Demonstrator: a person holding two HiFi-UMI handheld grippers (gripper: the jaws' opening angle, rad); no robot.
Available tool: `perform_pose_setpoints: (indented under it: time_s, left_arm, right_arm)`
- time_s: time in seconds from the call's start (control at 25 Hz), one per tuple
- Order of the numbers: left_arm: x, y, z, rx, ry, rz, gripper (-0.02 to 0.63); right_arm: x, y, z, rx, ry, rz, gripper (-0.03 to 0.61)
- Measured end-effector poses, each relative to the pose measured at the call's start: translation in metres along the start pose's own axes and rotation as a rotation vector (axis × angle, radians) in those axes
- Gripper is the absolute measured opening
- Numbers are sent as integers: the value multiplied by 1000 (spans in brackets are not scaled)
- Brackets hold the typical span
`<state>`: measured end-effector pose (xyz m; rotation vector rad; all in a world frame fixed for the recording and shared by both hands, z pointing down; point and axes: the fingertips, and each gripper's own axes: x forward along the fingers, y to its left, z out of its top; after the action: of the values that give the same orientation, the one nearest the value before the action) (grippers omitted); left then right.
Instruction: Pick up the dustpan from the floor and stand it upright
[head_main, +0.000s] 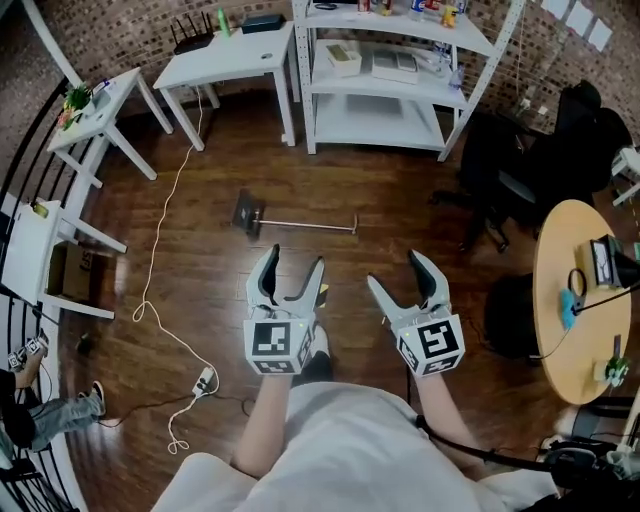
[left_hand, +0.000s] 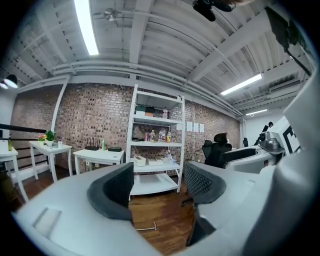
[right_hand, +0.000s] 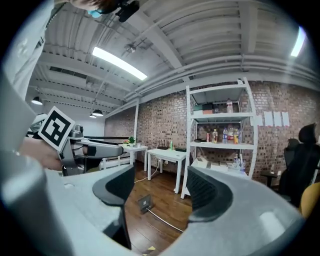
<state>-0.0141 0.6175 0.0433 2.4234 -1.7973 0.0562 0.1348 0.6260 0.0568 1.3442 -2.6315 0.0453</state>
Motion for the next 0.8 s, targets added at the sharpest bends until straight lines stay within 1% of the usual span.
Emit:
perform_pose_setpoints:
  time_s: [0.12,0.32,0.4,0.48,0.6,0.72,0.8]
  left_arm:
    - [22,28,-4,-16,4,-18,330]
    - [51,76,-19,-37,33,-43,327]
    - [62,86,-28,-62,68,-48,327]
    - [72,88,-42,-73,116,-62,325]
    - [98,90,-57,-74,149,-78,319]
    - [137,93,-66,-101,135,-108,314]
    - [166,97,-73,-108,142,-123,312]
  right_arm:
    - [40,2,-4,-5,29,21,319]
    - [95,20,-9,-5,67,60,319]
    - [110,23,-11,-15,101,78,319]
    - [120,21,-20,0,139,90,319]
    - [141,4,-36,35,177,92,319]
    - [170,-25,-54,67,202,79,319]
    - [195,-46,-62,86,210,78,319]
